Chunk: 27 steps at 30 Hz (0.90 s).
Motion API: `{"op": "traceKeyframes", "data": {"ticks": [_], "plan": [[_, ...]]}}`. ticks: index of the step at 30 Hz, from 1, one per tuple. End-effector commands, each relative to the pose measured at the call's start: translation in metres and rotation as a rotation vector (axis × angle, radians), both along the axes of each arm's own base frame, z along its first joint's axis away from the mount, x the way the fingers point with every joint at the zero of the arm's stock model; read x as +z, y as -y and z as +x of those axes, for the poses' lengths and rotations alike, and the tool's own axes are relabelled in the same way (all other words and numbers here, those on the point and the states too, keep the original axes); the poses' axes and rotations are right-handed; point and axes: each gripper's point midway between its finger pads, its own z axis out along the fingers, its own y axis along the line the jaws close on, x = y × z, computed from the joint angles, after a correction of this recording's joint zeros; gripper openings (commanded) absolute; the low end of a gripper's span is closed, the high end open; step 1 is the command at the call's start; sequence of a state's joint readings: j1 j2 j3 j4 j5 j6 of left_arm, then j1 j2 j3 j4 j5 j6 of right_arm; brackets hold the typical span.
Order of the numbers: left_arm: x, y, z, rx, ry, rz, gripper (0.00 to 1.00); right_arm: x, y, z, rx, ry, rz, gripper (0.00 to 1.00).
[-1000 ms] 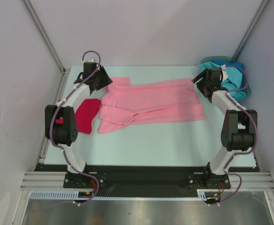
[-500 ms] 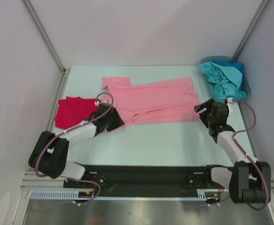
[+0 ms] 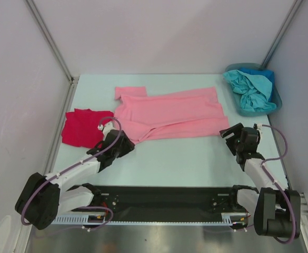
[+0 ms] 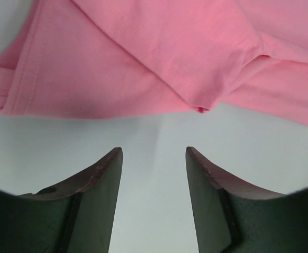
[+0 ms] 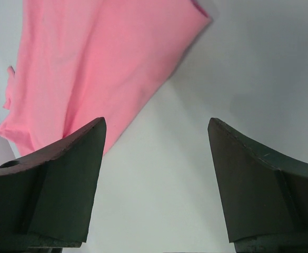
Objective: Fold and stack the t-shirts
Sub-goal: Fold the tshirt
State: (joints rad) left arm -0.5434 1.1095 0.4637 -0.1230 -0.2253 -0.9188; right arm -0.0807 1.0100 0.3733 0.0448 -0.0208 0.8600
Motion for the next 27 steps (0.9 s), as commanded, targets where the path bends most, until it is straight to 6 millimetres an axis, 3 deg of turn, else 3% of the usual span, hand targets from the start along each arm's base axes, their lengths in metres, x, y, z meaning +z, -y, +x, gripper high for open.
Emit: {"op": "traceKeyframes", "data": {"ticks": [1, 6, 17, 27], "plan": [[-0.003, -0.011, -0.003, 0.054, 0.018, 0.022, 0.57, -0.003, 0.002, 0.005, 0.015, 0.040, 0.066, 0.83], [-0.012, -0.013, -0.011, 0.108, 0.009, -0.052, 0.58, -0.003, 0.013, 0.007, -0.020, 0.063, 0.094, 0.83], [-0.014, -0.063, -0.029, 0.351, 0.089, -0.062, 0.58, -0.006, 0.019, 0.007, -0.045, 0.070, 0.106, 0.82], [-0.037, -0.064, -0.032, 0.424, 0.027, -0.099, 0.57, -0.010, 0.020, 0.010, -0.051, 0.068, 0.145, 0.83]]}}
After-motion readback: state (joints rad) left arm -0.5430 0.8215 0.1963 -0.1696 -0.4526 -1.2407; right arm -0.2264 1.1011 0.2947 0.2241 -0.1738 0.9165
